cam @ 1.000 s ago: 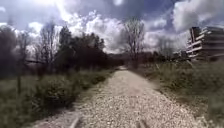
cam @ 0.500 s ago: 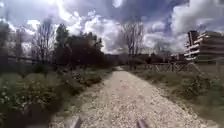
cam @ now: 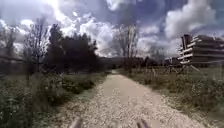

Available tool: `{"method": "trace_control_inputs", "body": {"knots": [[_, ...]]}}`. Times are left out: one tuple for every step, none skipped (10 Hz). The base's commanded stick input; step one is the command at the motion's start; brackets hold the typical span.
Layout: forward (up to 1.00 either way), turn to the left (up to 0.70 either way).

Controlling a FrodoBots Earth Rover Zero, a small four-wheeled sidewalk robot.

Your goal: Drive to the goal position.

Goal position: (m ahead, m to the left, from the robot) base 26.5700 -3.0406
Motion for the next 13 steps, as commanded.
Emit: {"method": "trace_control_inputs", "body": {"knots": [[1.00, 0.00], [1.00, 0.00], [1.00, 0.00], [1.00, 0.00], [1.00, 0.00], [1.00, 0.00], [1.00, 0.00], [1.00, 0.00], [1.00, 0.09], [1.00, 0.18], [1.00, 0.26], [1.00, 0.00], [1.00, 0.00]]}}
